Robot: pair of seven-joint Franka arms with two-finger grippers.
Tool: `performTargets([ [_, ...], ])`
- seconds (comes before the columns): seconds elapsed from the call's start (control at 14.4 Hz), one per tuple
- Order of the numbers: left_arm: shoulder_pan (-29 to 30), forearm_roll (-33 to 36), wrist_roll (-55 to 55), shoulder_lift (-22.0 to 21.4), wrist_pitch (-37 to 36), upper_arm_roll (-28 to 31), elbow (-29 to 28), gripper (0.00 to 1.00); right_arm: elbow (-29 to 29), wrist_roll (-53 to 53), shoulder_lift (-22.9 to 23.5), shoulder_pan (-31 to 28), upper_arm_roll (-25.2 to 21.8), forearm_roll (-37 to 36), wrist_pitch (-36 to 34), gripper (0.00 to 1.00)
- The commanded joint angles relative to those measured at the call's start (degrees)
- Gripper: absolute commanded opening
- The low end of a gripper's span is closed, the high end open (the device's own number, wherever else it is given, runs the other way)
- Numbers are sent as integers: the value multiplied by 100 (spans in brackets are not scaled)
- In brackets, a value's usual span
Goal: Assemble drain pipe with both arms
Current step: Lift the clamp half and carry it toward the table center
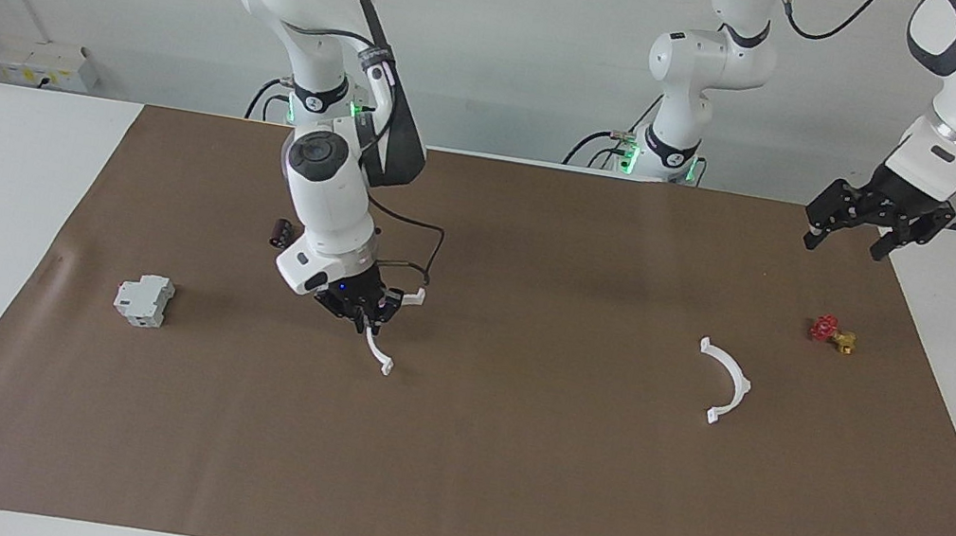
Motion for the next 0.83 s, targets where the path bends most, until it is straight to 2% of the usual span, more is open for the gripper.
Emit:
performTargets([
  [0.0,280,-57,95,-174,663,-35,-577,100,165,378,230,117,14,-82,220,0],
  [0.14,299,-57,95,-69,1121,-35,-771,100,165,405,256,117,14,-109,238,0],
  [0.28,299,-49,95,221,1447,-35,-780,100,165,466,309,152,14,-118,247,0],
  [0.42,307,-49,95,554,1885,-35,-885,100,165,528,371,248,14,-528,308,0],
  [0.62,307,-49,95,618,2685,-35,-1499,100,182,1054,432,345,23,-1110,291,0],
  [0.76,307,-57,86,617,2767,-35,-1571,100,252,1266,459,416,23,-1120,273,0],
])
